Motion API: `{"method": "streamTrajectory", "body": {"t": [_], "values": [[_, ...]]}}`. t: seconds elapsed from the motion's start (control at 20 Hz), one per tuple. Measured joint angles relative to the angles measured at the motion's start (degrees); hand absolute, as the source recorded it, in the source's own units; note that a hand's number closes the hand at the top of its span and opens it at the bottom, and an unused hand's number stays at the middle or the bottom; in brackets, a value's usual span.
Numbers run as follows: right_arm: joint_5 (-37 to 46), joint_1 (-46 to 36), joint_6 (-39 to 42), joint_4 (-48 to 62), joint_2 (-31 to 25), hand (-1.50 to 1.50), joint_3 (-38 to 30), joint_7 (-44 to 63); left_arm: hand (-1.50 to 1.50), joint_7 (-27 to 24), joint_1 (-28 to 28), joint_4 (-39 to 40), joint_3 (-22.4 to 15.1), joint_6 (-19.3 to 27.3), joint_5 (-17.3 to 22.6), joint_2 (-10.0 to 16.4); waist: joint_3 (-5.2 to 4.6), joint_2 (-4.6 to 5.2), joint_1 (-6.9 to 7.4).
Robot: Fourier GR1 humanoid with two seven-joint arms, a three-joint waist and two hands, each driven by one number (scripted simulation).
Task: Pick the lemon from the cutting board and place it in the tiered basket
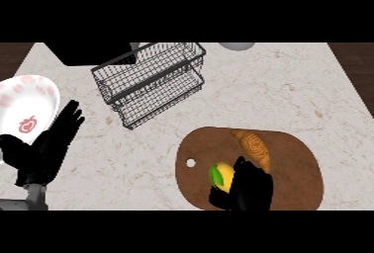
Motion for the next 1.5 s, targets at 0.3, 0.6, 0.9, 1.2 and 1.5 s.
{"method": "streamTrajectory", "body": {"t": [0.3,0.6,0.9,1.2,1.5], "values": [[14.71,4.52,-4.26,-11.51,0.08,1.50,4.95,0.89,0.00,0.81,-0.14,0.00,0.36,0.12,0.10,-0.14,0.13,0.05,-0.33],[25.00,-0.23,-6.32,-20.94,-1.45,1.50,9.35,1.15,0.00,0.35,-0.72,0.72,0.68,-0.86,0.18,-0.19,0.11,0.37,0.62],[26.26,-6.74,-4.86,-22.92,-3.92,1.50,12.44,2.23,0.00,1.02,-1.68,0.38,-0.01,-1.44,-0.17,-0.59,0.11,0.74,2.02],[19.05,-15.86,-2.67,-23.77,-1.15,1.50,11.01,3.26,0.00,0.87,-3.07,1.13,-0.96,-1.68,-0.98,-1.57,0.03,1.23,3.57],[11.54,-26.95,-1.81,-17.68,-0.33,1.50,4.32,3.62,0.00,1.44,-4.31,0.89,-1.99,-1.85,-1.72,-2.15,0.01,1.56,5.29]]}}
